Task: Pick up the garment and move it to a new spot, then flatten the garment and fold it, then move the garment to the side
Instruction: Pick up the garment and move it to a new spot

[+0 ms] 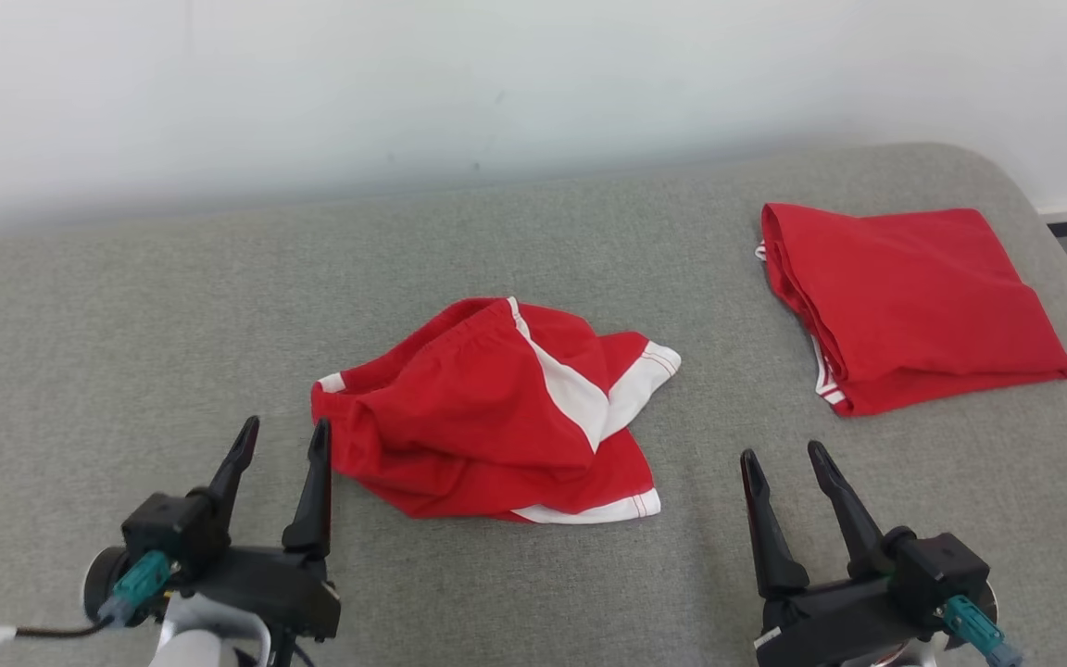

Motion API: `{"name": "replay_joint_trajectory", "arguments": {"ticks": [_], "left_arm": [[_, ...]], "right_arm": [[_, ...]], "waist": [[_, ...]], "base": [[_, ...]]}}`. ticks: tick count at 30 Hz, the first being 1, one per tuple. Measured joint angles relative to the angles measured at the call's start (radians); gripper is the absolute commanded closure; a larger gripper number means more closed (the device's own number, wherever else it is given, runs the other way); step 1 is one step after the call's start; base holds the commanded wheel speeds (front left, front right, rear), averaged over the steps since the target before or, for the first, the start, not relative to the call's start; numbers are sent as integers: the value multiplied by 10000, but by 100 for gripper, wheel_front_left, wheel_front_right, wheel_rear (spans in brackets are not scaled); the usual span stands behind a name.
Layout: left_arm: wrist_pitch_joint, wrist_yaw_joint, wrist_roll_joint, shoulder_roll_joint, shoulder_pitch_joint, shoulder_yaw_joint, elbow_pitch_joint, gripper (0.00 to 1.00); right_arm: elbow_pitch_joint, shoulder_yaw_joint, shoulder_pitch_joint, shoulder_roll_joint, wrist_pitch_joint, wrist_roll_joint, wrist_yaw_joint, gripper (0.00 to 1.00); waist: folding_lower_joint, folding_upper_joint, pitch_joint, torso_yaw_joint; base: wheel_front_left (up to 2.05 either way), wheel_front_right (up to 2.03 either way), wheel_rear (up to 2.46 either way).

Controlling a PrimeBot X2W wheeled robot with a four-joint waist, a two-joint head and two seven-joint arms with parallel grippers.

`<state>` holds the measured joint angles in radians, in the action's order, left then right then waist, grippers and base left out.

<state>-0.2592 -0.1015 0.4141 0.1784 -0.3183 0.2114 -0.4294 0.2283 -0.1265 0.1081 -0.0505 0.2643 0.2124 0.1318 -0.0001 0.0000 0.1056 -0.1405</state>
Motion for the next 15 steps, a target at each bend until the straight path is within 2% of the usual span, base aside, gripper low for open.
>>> {"name": "replay_joint_trajectory", "arguments": {"ticks": [12, 15], "left_arm": [[-23, 556, -1670, 123, 2343, -941, 2011, 0], [-23, 587, -1862, -10, 2905, -1275, 2514, 0]], "right_arm": [[-67, 389, -564, -2, 0, -86, 0, 0], [-79, 579, -768, 2, 0, -127, 0, 0]], "waist": [[-1, 1, -621, 362], [-1, 1, -747, 432]], "base": [[0, 0, 0], [0, 0, 0]]}}
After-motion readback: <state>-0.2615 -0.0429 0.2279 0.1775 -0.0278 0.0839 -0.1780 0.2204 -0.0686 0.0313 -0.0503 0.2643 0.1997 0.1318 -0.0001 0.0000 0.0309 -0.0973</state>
